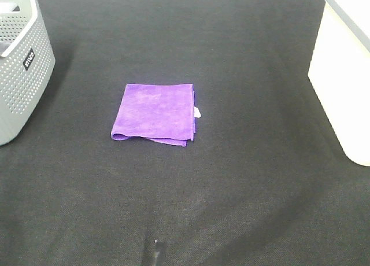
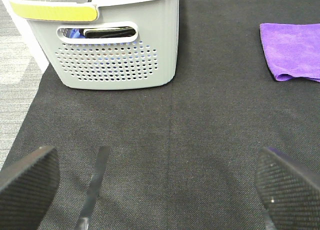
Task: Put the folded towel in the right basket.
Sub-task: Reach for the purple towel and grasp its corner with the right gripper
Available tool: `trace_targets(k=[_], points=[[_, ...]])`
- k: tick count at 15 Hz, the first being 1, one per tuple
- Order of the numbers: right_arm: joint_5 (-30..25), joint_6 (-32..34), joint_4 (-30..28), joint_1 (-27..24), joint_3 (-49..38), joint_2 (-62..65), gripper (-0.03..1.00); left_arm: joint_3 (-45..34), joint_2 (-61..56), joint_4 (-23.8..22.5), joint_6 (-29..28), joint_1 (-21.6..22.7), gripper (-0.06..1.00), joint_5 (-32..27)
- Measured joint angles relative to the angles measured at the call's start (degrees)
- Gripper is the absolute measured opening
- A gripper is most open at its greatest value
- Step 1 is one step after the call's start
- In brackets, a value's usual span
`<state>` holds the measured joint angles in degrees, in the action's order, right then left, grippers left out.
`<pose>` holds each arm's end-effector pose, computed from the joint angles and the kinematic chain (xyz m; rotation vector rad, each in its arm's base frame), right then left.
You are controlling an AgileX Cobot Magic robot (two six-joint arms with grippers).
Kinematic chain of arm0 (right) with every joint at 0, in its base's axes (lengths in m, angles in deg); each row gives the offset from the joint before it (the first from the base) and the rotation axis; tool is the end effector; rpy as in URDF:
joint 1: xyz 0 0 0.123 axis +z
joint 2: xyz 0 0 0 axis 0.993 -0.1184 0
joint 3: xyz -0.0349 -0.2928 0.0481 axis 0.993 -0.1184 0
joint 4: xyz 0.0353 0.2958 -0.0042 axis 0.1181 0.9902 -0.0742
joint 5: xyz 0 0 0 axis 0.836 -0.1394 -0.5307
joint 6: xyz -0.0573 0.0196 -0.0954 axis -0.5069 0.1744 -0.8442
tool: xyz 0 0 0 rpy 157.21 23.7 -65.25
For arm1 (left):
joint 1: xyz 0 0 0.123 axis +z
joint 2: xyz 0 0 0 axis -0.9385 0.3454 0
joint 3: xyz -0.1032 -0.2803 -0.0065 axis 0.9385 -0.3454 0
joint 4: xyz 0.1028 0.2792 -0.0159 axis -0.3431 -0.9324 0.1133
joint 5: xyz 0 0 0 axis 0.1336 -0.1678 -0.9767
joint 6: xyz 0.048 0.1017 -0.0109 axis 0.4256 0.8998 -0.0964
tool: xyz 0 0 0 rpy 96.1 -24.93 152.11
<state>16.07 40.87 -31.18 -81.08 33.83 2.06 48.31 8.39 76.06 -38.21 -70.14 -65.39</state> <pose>0.0429 0.0033 0.2714 -0.0341 2.1326 0.0461 0.0427 0.0055 0.2880 -0.0327 2.0372 0.0442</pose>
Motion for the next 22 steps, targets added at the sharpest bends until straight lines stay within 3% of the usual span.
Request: trace_targets(k=[22], points=[[0.00, -1.38, 0.00, 0.00, 0.00, 0.00, 0.94, 0.00, 0.00, 0.00, 0.00, 0.00, 0.99, 0.00]])
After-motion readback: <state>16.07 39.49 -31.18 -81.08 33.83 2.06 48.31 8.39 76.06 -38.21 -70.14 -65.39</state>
